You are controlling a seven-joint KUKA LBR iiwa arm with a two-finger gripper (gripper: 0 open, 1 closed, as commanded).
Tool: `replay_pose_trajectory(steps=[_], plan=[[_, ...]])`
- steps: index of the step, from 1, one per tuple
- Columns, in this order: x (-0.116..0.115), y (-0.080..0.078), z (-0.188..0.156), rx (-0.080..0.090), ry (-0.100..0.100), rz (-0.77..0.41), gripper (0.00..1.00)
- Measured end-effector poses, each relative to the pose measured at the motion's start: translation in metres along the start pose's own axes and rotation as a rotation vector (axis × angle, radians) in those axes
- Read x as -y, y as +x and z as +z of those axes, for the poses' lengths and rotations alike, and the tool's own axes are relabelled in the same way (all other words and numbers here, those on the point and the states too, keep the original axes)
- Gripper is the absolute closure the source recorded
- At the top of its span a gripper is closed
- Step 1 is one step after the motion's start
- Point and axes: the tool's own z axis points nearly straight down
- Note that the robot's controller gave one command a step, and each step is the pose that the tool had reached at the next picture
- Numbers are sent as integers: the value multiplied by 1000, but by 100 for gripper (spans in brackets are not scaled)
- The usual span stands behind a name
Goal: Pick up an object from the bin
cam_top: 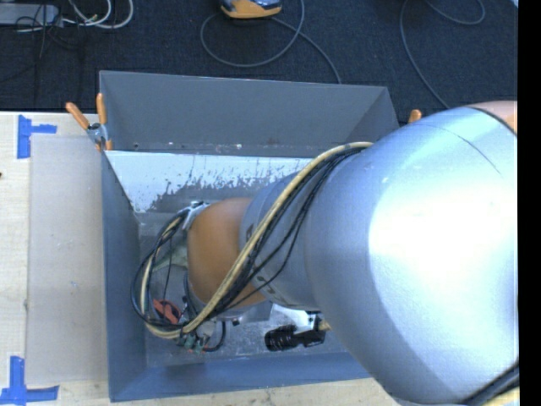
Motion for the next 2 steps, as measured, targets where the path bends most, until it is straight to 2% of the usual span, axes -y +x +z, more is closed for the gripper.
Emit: replay_pose_trajectory(steps=[2], plan=[[3,2,-29,-6,8,-2,100]])
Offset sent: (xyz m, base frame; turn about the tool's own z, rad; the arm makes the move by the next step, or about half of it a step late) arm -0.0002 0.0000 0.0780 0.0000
